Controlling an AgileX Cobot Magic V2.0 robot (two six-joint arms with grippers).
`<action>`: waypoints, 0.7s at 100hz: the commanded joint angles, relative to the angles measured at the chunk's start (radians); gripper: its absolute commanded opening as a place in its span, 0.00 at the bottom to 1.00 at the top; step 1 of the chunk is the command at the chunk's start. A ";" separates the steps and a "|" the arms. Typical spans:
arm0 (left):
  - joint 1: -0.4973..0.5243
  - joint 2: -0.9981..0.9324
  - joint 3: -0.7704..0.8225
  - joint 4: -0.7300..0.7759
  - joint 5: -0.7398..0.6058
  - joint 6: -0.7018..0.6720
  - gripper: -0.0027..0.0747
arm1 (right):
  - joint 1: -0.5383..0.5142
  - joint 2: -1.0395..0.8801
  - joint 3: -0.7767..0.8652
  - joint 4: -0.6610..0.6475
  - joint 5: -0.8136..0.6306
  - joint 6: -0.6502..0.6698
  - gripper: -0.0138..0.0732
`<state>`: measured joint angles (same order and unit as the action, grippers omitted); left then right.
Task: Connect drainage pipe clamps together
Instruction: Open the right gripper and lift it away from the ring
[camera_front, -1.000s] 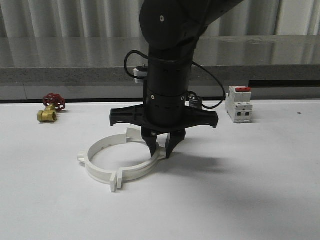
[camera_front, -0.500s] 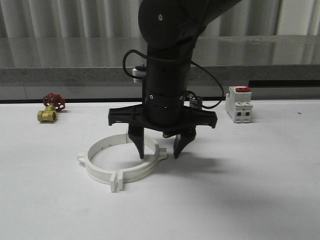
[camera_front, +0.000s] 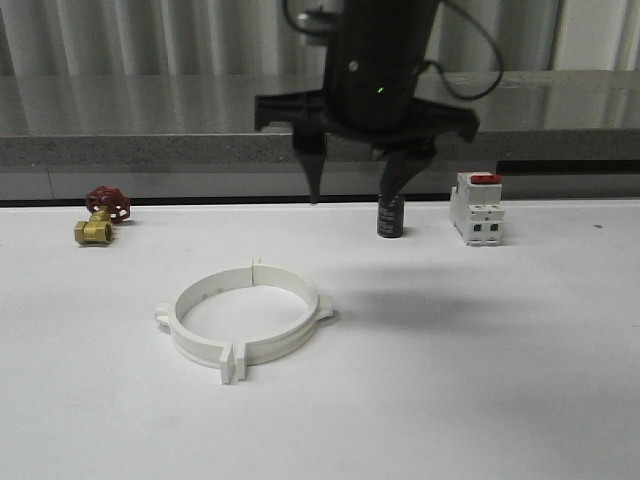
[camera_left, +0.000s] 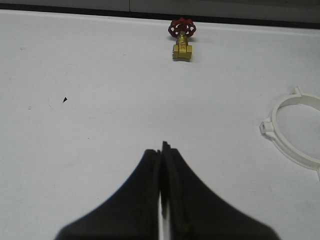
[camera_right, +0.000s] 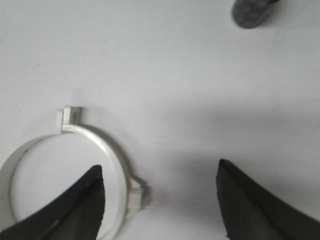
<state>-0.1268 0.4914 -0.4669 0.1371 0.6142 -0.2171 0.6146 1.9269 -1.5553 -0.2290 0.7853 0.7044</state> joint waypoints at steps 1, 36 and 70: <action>0.002 0.002 -0.027 0.002 -0.068 0.002 0.01 | -0.036 -0.133 0.014 -0.062 -0.002 -0.029 0.72; 0.002 0.002 -0.027 0.002 -0.068 0.002 0.01 | -0.281 -0.499 0.364 -0.165 -0.011 -0.030 0.72; 0.002 0.002 -0.027 0.002 -0.068 0.002 0.01 | -0.391 -0.879 0.711 -0.174 -0.045 -0.061 0.72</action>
<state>-0.1268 0.4914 -0.4669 0.1371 0.6142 -0.2171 0.2310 1.1529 -0.8834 -0.3751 0.7886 0.6752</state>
